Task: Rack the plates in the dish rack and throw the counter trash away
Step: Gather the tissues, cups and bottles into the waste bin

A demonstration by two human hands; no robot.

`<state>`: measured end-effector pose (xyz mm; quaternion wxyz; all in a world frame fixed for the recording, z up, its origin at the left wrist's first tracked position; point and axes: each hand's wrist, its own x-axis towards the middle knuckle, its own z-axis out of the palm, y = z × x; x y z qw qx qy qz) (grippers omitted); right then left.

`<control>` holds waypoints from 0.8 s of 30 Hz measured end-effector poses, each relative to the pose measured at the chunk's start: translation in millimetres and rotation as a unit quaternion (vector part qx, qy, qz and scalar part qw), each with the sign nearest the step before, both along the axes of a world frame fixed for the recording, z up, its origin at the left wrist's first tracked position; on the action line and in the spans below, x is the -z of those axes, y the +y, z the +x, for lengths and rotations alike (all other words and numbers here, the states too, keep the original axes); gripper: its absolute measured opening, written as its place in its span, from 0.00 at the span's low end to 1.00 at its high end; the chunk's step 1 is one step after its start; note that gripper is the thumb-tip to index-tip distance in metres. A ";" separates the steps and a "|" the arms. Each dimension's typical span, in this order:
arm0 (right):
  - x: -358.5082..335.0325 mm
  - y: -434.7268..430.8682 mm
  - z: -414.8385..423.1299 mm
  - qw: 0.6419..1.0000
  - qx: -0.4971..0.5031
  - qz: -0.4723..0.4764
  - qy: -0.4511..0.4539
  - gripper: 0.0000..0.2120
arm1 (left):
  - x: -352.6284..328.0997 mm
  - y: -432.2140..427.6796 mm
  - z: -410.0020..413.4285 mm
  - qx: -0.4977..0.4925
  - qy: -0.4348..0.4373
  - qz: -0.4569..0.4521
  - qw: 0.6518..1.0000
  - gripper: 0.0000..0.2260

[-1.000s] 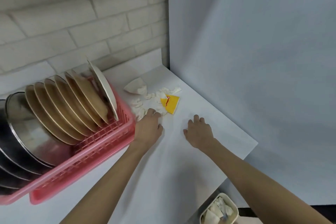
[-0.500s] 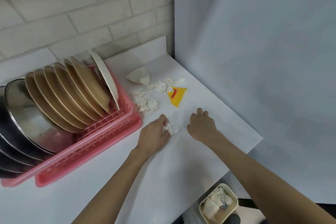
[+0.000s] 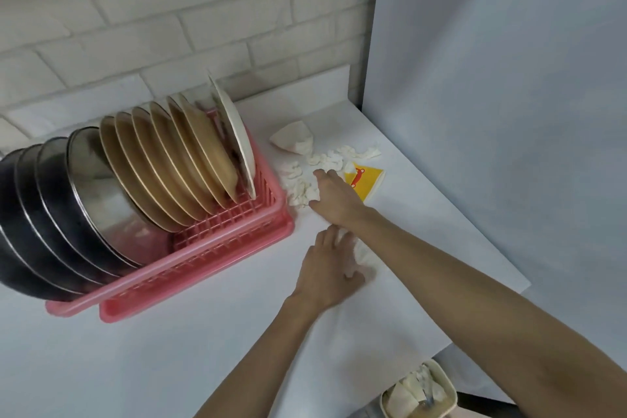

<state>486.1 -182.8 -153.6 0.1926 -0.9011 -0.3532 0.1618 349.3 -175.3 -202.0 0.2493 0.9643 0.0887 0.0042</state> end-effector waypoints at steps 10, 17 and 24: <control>29.3 0.2 16.0 0.999 0.039 -0.022 0.006 0.17 | 15.7 -47.6 21.9 0.058 -0.065 -0.036 0.996 0.28; 25.1 -31.6 26.8 0.998 0.051 0.023 0.040 0.07 | 35.0 -50.9 28.3 0.025 -0.140 -0.050 0.988 0.09; 8.6 -54.3 29.7 0.990 0.041 0.090 0.101 0.02 | 36.8 -52.3 28.8 -0.003 -0.142 -0.076 0.987 0.08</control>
